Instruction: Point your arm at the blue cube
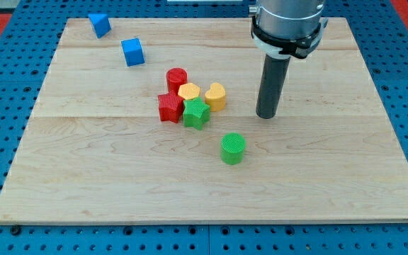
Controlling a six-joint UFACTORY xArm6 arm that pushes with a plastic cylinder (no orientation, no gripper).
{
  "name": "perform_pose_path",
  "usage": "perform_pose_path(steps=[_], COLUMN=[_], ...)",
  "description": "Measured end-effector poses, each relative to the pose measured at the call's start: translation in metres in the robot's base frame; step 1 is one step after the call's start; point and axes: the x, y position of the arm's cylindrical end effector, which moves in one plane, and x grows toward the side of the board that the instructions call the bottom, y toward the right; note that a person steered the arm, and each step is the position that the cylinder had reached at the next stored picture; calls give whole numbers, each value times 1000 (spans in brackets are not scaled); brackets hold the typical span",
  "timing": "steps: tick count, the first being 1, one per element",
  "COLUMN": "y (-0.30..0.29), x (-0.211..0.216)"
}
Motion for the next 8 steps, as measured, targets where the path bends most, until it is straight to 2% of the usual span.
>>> perform_pose_path(steps=[2,4,5,6,7,8], y=[14,57,21,-39,-93,-95], x=[0,-106,-144,-165,-165,-152])
